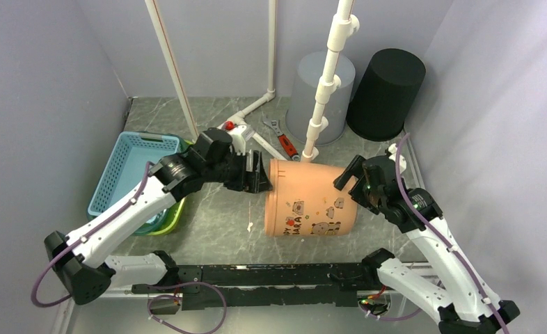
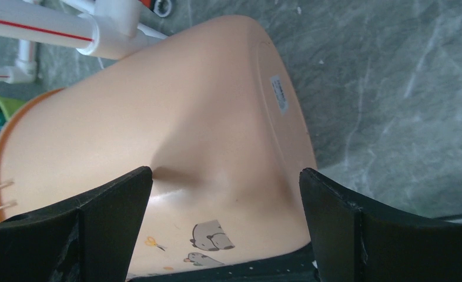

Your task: Turn the large container upside down

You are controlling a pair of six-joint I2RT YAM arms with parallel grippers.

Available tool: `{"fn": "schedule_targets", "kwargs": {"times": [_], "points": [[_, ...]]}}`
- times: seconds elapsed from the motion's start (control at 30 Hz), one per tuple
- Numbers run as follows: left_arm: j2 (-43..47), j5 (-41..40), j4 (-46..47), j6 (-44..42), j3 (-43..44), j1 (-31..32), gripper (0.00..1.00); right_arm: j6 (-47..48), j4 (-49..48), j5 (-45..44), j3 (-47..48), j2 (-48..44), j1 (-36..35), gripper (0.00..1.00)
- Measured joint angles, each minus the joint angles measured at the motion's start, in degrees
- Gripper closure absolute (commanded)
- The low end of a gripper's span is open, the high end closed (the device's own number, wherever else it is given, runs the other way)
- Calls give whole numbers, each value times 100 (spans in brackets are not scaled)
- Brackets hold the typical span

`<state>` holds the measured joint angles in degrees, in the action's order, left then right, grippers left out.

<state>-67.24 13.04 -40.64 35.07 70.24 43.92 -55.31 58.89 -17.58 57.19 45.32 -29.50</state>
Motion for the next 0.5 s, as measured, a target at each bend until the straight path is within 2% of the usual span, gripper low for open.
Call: {"fn": "schedule_targets", "kwargs": {"times": [0.1, 0.27, 0.43, 0.5], "points": [[-282, 15, 184, -103, 140, 35, 19, 127, -341, 415, -181, -81, 350, 0], [-459, 15, 236, -164, 234, 59, 31, 286, -748, 957, -455, -247, 715, 0], [-588, 13, 302, -146, 186, 118, 34, 326, -990, 1320, -643, -352, 809, 0], [-643, 13, 310, -142, 136, 181, 39, 330, -1032, 1425, -660, -361, 815, 1]]}}
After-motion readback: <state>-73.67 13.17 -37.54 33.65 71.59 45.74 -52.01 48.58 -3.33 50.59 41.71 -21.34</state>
